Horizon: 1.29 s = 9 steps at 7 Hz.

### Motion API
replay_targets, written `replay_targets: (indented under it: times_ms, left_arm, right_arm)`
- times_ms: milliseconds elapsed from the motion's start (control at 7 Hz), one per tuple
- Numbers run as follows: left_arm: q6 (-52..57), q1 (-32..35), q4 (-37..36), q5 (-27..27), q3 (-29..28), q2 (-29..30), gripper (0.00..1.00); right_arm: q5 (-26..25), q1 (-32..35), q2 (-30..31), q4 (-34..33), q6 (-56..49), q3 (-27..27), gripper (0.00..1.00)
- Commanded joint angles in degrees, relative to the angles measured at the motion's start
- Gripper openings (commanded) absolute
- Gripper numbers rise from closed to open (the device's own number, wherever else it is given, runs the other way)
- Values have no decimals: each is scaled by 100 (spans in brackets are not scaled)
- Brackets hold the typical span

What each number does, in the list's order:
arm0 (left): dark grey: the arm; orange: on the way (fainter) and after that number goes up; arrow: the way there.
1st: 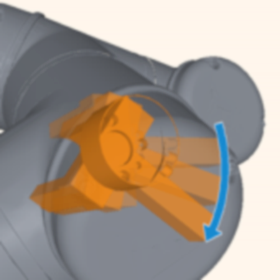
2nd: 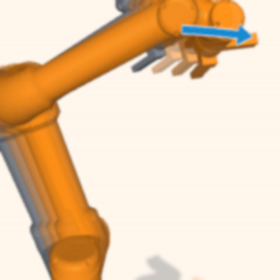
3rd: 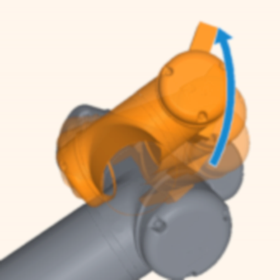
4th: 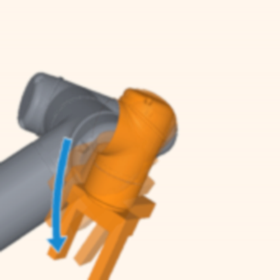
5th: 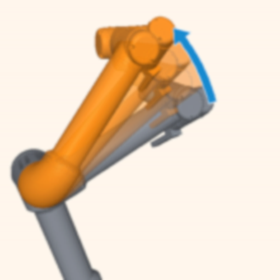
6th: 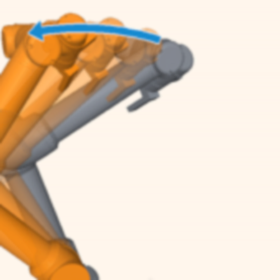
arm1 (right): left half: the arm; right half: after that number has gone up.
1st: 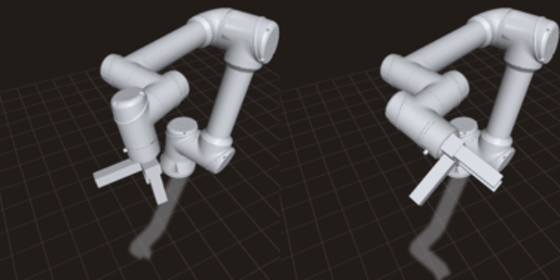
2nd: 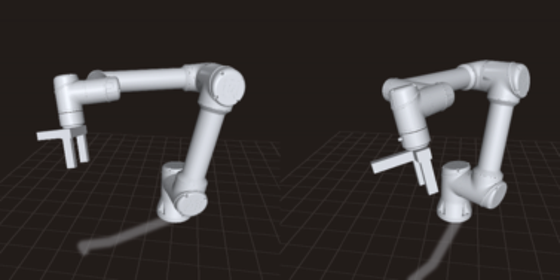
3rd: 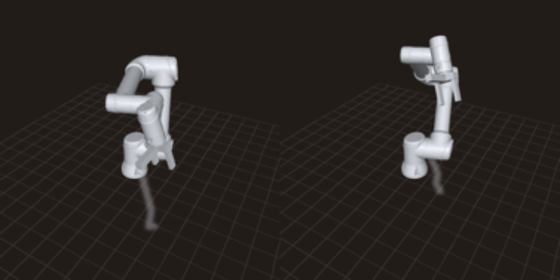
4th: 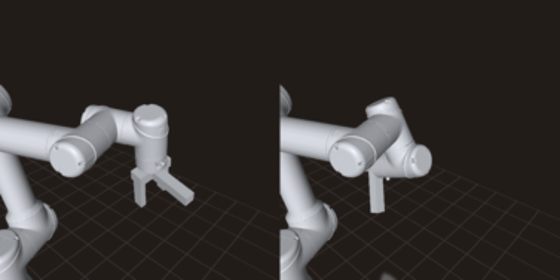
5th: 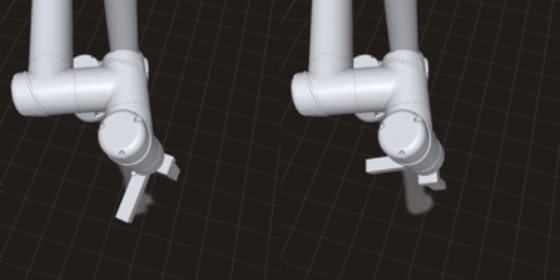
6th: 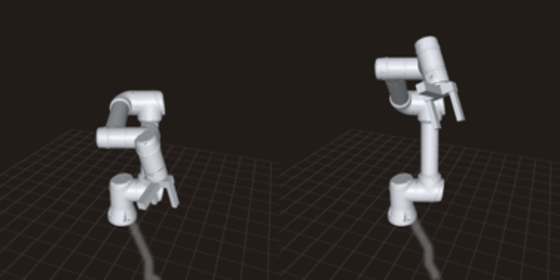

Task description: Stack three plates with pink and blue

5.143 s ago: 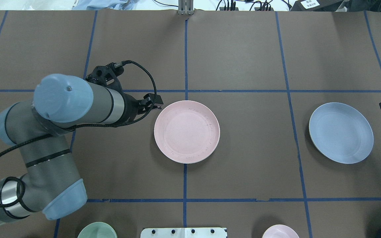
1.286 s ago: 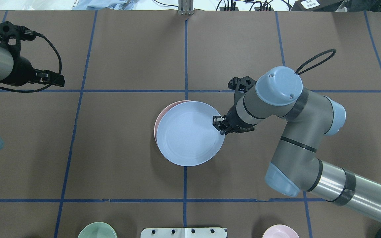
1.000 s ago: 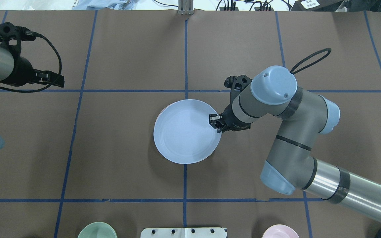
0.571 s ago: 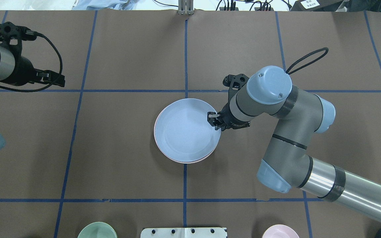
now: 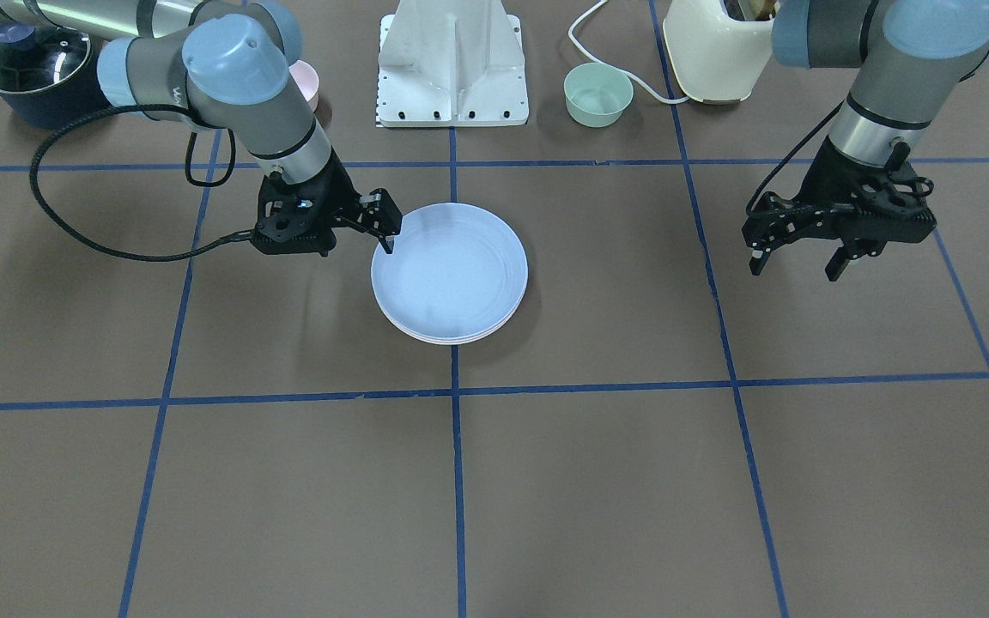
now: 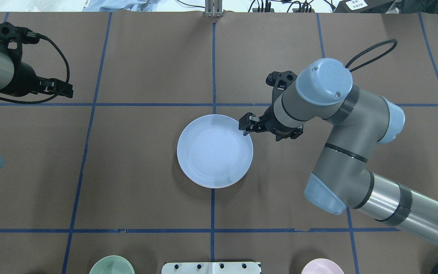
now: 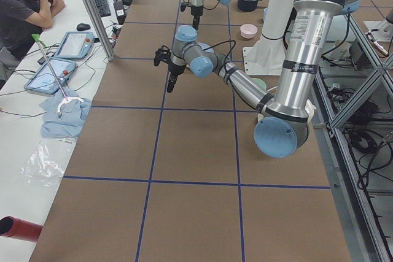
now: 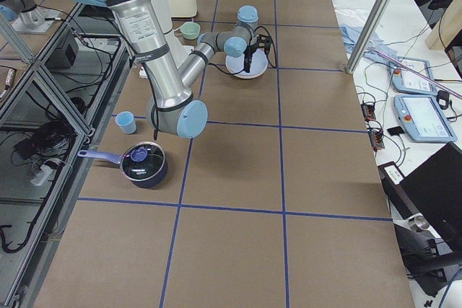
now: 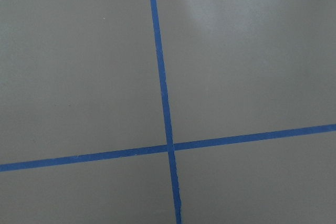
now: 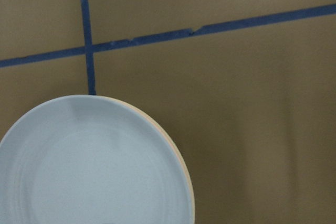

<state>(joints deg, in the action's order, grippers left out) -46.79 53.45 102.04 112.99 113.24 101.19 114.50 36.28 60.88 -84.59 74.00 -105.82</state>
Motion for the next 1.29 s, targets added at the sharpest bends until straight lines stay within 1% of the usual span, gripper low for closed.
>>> replay_targets:
  times_ms: [0,143,286,429,571,714,857,1000,1143]
  left_arm:
    - [1101,435,9,545,-4,-229,100]
    - [1998,847,1,783,-108,-466,100]
    - [2677,1304,0,1029,-266,-625,100]
    - [3293,1726,18,1310,-537,-835,100]
    - [3864,2026,531,1348,-879,-1159,100]
    - [3861,2203,998,1331,-1179,-1267,100]
    - [3826,2474,1072,1331,-1234,-1225,100]
    - [3835,2599,1360,1296,-1252,-1250,100]
    - [3835,2609,1659,1278,-1618,-1303,100]
  right_arm:
    - [90,587,38,-1597,-1473,-692,100]
    - [438,1182,229,-1901,-2546,-755,100]
    - [816,1771,649,-1904,-3505,-817,100]
    - [933,2360,1010,-1904,-4585,-818,100]
    - [943,2792,1388,-1878,-5327,-835,100]
    - [917,3066,1835,-1860,-5386,-1035,100]
    - [899,3200,2031,-1781,-5335,-933,100]
    - [916,3671,2016,-1676,-5352,-627,100]
    - [899,3858,2033,-1310,-5360,-398,100]
